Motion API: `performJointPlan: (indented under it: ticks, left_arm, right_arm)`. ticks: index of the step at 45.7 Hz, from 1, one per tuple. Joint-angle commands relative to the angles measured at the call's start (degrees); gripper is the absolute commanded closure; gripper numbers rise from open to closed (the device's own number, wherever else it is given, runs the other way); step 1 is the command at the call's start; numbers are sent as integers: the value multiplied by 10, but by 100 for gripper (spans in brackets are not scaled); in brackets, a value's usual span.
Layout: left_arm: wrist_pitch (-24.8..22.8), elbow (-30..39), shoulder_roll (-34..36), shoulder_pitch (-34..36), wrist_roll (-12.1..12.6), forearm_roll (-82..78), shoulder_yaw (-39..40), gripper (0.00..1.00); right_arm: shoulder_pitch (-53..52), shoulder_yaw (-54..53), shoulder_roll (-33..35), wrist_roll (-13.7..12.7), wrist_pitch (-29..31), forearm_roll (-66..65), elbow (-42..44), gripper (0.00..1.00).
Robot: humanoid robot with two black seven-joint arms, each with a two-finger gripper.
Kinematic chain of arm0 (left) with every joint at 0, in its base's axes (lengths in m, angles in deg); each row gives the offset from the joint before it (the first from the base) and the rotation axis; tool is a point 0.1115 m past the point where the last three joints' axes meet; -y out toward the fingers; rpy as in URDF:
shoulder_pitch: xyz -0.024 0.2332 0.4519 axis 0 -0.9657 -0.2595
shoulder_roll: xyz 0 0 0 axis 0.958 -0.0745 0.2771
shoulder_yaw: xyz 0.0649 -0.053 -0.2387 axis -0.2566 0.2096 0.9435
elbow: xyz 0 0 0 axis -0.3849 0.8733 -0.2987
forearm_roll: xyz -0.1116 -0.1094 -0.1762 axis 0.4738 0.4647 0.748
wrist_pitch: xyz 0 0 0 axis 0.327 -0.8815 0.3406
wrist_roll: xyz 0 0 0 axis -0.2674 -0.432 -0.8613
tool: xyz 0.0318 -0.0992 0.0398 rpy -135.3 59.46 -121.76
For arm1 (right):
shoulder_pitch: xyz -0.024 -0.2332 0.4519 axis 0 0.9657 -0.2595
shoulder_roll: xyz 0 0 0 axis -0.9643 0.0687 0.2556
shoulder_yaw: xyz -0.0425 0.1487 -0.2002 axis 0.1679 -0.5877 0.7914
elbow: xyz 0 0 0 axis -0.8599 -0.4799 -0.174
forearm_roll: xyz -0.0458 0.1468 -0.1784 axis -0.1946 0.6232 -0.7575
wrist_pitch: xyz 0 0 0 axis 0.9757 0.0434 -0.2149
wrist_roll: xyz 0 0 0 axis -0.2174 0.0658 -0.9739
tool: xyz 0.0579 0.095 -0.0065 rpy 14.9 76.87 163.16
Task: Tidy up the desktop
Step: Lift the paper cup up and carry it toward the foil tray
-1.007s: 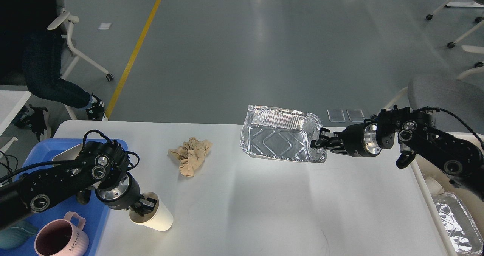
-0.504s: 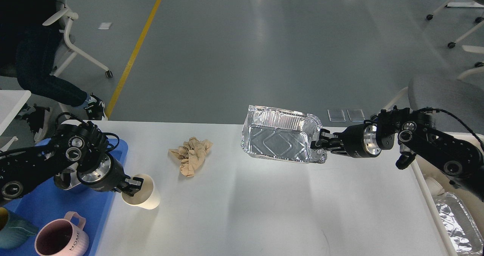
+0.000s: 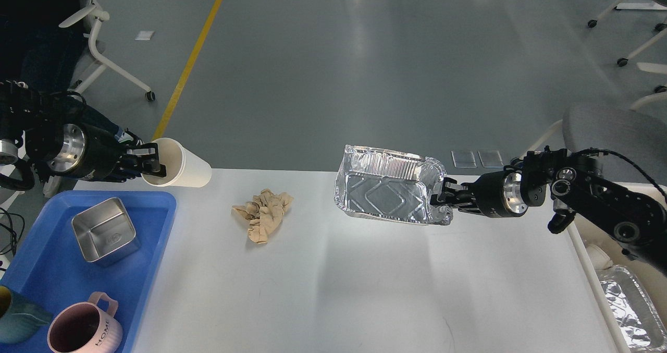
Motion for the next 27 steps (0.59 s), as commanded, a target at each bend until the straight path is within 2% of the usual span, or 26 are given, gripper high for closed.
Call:
performJointPlan:
  ticks: [1, 14, 21, 27]
  left_arm:
    - [0, -7, 22, 22, 0, 41, 15, 100]
    - [0, -59, 12, 98, -5, 57, 19, 100]
    - [0, -92, -68, 143, -3, 44, 6, 100]
    - [0, -130, -141, 187, -1, 33, -34, 100]
  right_arm:
    - [0, 0, 0, 0, 0, 1, 0, 100]
    - [-1, 0, -2, 0, 1, 1, -1, 100]
    - [-8, 0, -6, 0, 1, 1, 0, 100]
    - [-11, 1, -12, -1, 2, 0, 2, 100]
